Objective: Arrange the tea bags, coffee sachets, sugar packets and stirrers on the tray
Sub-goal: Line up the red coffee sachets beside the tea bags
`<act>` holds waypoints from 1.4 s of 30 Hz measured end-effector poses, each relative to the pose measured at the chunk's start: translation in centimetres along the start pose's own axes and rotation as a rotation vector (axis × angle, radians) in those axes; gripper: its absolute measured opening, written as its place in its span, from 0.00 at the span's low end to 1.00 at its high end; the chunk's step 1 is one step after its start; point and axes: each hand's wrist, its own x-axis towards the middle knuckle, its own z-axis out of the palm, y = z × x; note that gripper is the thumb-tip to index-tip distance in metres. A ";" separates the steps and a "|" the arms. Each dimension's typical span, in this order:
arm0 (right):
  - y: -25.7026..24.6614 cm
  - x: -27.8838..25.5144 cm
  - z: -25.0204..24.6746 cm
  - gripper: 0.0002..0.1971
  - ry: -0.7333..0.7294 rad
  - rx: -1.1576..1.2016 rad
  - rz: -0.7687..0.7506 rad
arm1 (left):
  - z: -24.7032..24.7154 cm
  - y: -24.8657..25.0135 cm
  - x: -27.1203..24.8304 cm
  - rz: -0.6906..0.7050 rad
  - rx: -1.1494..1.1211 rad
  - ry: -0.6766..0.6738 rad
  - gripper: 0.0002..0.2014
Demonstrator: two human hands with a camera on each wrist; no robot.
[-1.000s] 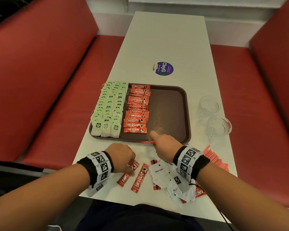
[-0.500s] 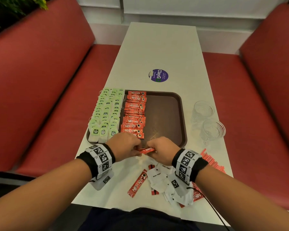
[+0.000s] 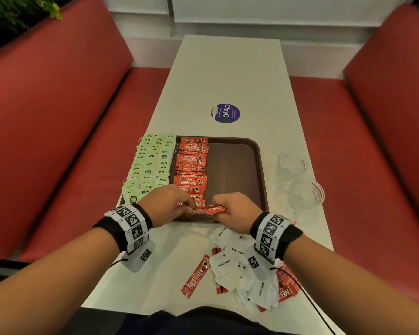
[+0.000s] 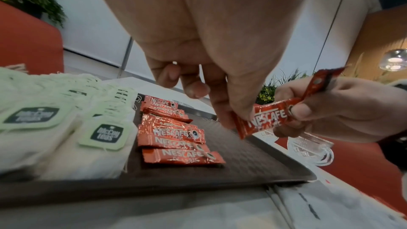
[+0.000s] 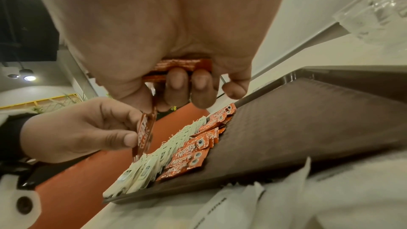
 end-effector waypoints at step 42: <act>-1.1 -0.1 1.2 0.04 -0.087 -0.088 0.054 | 1.5 1.8 0.8 0.192 -0.004 0.116 0.10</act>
